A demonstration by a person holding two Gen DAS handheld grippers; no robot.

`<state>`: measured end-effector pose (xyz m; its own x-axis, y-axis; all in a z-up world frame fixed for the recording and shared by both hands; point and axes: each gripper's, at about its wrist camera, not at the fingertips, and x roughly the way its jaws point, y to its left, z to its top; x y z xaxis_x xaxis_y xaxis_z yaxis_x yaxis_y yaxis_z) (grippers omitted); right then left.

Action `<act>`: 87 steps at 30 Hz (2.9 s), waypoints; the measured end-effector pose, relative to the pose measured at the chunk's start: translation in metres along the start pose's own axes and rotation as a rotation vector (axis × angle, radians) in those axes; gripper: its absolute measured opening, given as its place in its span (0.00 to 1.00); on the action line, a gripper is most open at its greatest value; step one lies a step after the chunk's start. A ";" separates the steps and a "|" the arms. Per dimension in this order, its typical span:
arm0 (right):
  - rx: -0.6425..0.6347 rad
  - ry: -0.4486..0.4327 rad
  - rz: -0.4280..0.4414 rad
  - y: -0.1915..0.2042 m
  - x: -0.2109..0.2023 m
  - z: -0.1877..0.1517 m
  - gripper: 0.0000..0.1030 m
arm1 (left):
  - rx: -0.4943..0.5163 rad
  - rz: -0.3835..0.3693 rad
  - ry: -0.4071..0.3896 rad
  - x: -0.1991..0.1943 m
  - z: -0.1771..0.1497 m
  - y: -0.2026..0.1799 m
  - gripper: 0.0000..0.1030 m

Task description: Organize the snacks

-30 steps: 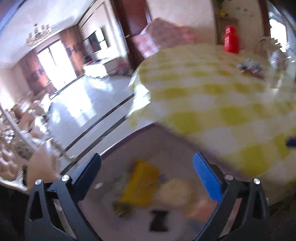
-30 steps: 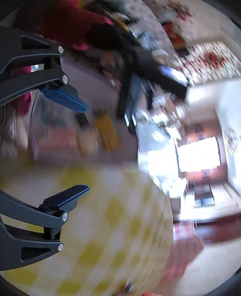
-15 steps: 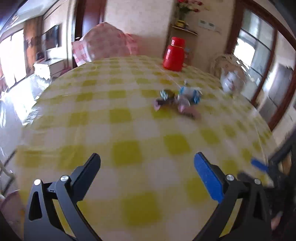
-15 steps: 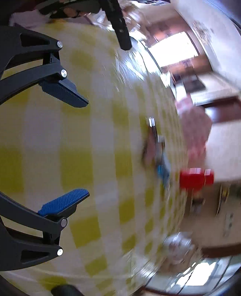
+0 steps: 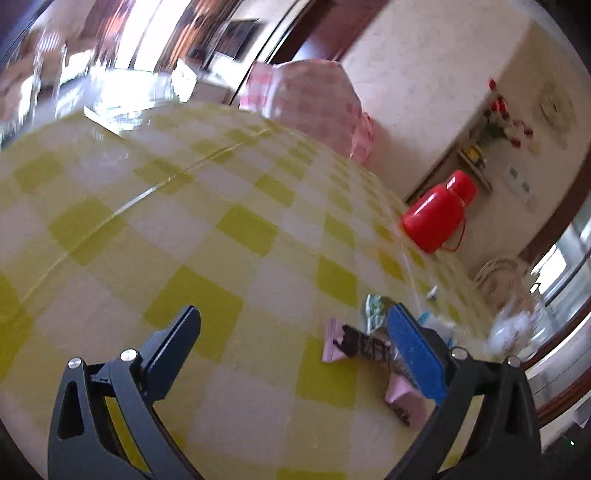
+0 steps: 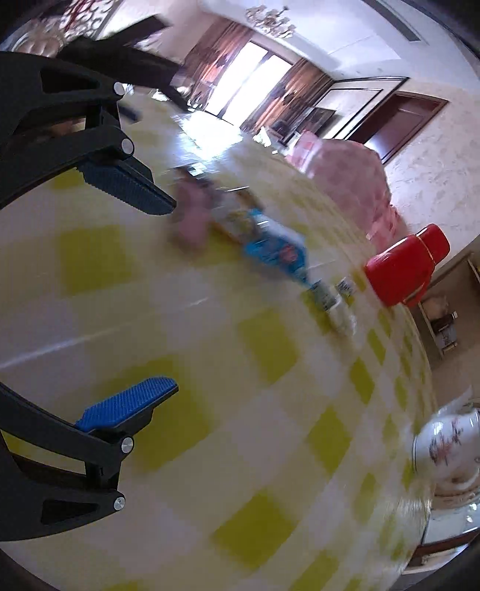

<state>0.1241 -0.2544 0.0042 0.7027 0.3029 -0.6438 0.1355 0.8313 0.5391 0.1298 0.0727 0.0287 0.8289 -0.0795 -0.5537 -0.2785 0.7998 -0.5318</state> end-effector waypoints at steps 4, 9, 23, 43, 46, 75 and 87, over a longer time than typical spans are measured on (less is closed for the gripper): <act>0.089 0.014 -0.011 0.025 0.059 0.046 0.85 | -0.040 0.029 -0.052 -0.007 0.008 0.012 0.98; 0.112 0.045 -0.150 0.065 0.114 0.069 0.88 | 0.016 0.034 -0.061 -0.009 0.007 0.002 0.98; -0.237 0.065 -0.259 0.036 0.058 0.031 0.52 | 0.157 -0.005 -0.011 -0.002 0.006 -0.017 0.98; -0.314 0.094 -0.073 -0.004 -0.069 -0.079 0.48 | 0.815 -0.138 0.415 0.041 -0.098 -0.115 0.96; -0.313 0.113 -0.109 -0.005 -0.065 -0.079 0.65 | 0.884 -0.139 0.430 0.041 -0.110 -0.123 0.92; -0.365 -0.002 -0.131 0.009 -0.080 -0.089 0.50 | 0.880 -0.276 0.452 0.014 -0.115 -0.130 0.19; -0.302 -0.032 -0.095 0.005 -0.091 -0.085 0.50 | 0.762 -0.226 0.381 -0.022 -0.108 -0.091 0.19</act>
<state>0.0013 -0.2385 0.0191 0.7190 0.2065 -0.6636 -0.0089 0.9575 0.2883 0.0841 -0.0627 0.0201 0.5690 -0.3685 -0.7352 0.3848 0.9094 -0.1580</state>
